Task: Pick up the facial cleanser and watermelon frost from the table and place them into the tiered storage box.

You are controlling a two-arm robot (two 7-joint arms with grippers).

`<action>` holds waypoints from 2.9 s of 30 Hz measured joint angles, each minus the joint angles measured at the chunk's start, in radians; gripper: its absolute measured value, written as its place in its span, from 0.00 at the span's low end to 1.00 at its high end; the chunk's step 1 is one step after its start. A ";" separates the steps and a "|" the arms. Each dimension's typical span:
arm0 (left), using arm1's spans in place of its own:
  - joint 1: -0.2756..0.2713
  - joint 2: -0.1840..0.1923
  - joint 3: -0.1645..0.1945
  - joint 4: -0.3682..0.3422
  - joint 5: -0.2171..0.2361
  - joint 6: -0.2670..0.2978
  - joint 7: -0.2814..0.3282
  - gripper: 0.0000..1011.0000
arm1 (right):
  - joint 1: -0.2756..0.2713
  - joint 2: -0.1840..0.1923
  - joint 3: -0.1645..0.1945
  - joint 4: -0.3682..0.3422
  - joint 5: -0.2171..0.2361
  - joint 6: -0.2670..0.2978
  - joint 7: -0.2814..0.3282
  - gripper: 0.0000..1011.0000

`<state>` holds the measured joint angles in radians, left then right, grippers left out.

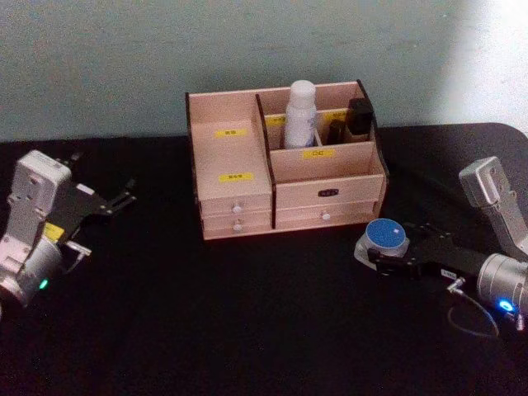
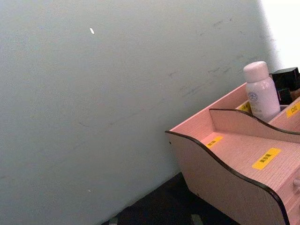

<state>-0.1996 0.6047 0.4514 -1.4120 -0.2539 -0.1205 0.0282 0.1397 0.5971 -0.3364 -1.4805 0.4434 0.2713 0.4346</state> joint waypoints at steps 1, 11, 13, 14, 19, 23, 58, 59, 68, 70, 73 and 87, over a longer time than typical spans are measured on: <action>0.000 0.000 0.000 0.000 0.000 0.000 0.000 0.99 | 0.000 0.000 0.000 0.000 0.000 0.000 0.000 0.99; 0.000 0.000 0.000 0.000 0.000 0.000 0.000 0.99 | -0.001 0.000 0.001 -0.001 0.000 -0.004 0.000 0.99; 0.000 0.000 0.000 0.000 0.000 0.000 0.000 0.99 | -0.003 0.000 0.003 -0.004 0.001 -0.007 0.000 0.99; 0.000 0.000 0.000 0.000 0.000 0.000 0.000 0.99 | -0.005 0.000 0.004 -0.005 0.002 -0.008 0.000 0.99; 0.000 0.000 0.000 0.000 0.000 0.000 0.000 0.99 | -0.007 0.000 0.007 -0.007 0.009 -0.009 0.001 0.99; 0.000 0.000 0.000 0.000 0.000 0.000 0.000 0.99 | -0.007 0.000 0.008 -0.007 0.012 -0.009 0.001 0.99; 0.000 0.000 0.000 0.000 0.000 0.000 0.000 0.99 | -0.006 -0.001 0.007 -0.005 0.014 -0.007 0.000 0.70; 0.000 0.000 0.000 0.000 0.000 0.000 0.000 0.99 | -0.006 -0.001 0.007 -0.005 0.014 -0.007 0.000 0.70; 0.000 0.000 0.000 0.000 0.000 0.000 0.000 0.99 | -0.006 -0.001 0.007 -0.005 0.013 -0.007 0.000 0.70; 0.000 0.000 0.000 0.000 0.000 0.000 0.000 0.99 | -0.006 -0.001 0.007 -0.005 0.013 -0.007 0.000 0.70; 0.000 0.000 0.000 0.000 0.000 0.000 0.000 0.99 | -0.006 -0.001 0.007 -0.005 0.013 -0.007 0.000 0.70; 0.000 0.000 0.000 0.000 0.000 0.000 0.000 0.99 | 0.005 0.017 0.007 -0.049 0.040 -0.006 0.037 0.70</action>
<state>-0.1996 0.6046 0.4514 -1.4120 -0.2539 -0.1205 0.0283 0.1448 0.6142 -0.3297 -1.5298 0.4831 0.2652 0.4711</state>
